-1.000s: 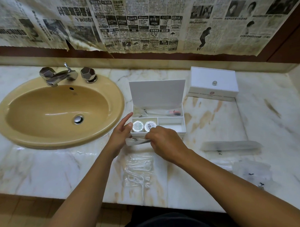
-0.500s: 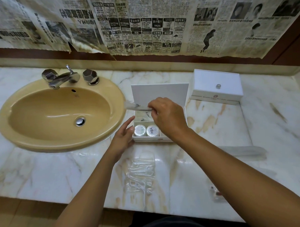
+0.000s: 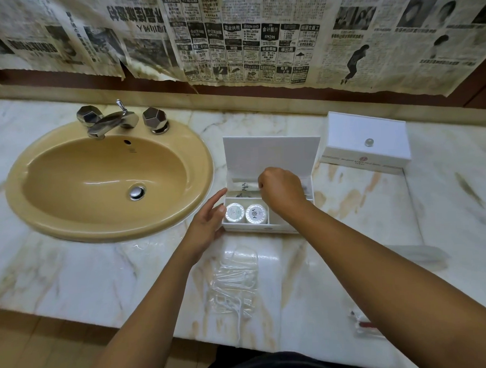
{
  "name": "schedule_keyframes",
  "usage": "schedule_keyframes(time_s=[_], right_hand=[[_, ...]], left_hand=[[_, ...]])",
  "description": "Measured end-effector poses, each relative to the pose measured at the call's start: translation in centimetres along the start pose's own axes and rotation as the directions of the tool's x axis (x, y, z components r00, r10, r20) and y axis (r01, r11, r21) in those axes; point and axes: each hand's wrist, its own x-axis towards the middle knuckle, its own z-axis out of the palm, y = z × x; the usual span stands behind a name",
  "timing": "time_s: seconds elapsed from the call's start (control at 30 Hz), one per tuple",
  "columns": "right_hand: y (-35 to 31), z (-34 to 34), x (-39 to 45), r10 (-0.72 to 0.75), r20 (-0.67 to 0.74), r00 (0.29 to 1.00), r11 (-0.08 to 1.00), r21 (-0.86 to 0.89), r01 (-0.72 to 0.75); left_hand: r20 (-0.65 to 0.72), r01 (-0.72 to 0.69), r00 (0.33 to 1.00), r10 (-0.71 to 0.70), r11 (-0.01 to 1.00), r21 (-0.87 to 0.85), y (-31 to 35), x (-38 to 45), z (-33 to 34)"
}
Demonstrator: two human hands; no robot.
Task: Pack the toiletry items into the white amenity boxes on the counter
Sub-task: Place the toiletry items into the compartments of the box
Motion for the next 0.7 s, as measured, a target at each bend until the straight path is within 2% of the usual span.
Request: schedule_keyframes(time_s=[0.3,0.4,0.5,0.63,0.7], right_hand=[[0.1,-0.6,-0.7,0.051,0.213,0.976,0.983,0.159,-0.086],[-0.4,-1.7,-1.0,0.020,0.308,0.951,0.998,0.055,-0.039],[-0.3,-2.0,-1.2,-0.013,0.307,0.952,0.999,-0.042,0.027],[0.9,-1.9,-2.2,0.021,0.257,0.966,0.993,-0.119,0.010],[1.5,-1.7,-2.8,0.029,0.244,0.969,0.994,-0.105,-0.003]], left_hand=[[0.000,0.000,1.000,0.000,1.000,0.009,0.2,-0.2,0.1],[-0.001,-0.005,1.000,0.005,1.000,0.009,0.3,-0.3,0.2],[0.001,-0.007,1.000,0.007,1.000,0.015,0.4,-0.4,0.3],[0.000,-0.005,1.000,0.005,1.000,0.025,0.5,-0.5,0.3],[-0.008,-0.005,1.000,0.005,1.000,0.028,0.4,-0.4,0.3]])
